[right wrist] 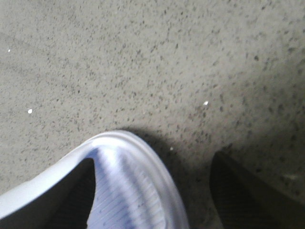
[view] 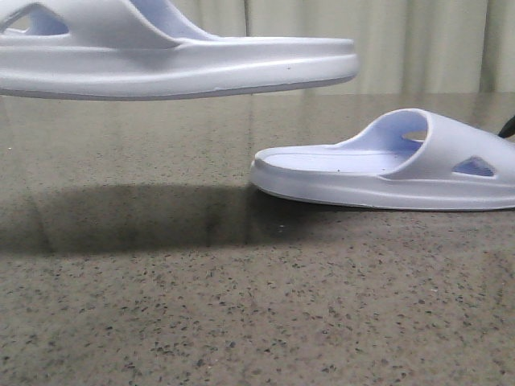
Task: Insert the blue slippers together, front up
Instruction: 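Grasp the other slipper's heel edge with the right gripper, then lift the second slipper and bring it toward the left gripper's slipper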
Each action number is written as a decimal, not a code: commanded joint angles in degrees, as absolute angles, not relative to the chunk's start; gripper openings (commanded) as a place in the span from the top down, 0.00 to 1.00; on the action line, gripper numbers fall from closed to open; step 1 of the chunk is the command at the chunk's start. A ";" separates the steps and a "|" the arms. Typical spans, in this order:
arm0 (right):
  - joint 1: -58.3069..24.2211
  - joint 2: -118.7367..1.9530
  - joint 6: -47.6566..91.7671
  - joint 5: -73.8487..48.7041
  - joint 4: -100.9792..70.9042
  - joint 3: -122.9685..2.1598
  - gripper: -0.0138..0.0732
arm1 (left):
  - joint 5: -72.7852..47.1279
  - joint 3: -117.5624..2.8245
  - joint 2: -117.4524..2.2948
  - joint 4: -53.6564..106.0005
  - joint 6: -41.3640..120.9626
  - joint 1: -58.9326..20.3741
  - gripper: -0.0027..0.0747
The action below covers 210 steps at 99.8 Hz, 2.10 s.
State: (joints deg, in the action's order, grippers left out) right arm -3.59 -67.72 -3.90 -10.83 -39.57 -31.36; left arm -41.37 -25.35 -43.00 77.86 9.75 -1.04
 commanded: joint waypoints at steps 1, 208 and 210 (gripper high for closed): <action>-3.35 -67.59 -3.72 -15.85 -41.30 -32.13 0.33 | -41.46 -26.95 -42.69 81.47 10.13 -0.89 0.94; -3.35 -57.35 -0.95 -14.30 -48.14 -47.34 0.96 | -39.19 -26.95 -42.80 81.47 11.77 -0.89 0.94; -3.35 -57.00 -0.95 -14.91 -48.14 -47.79 0.96 | -39.13 -26.95 -42.80 81.47 11.77 -0.89 0.94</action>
State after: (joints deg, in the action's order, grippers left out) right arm -3.59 -59.24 -1.86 -14.39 -48.15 -44.13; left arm -39.73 -25.35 -43.00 77.86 11.50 -1.04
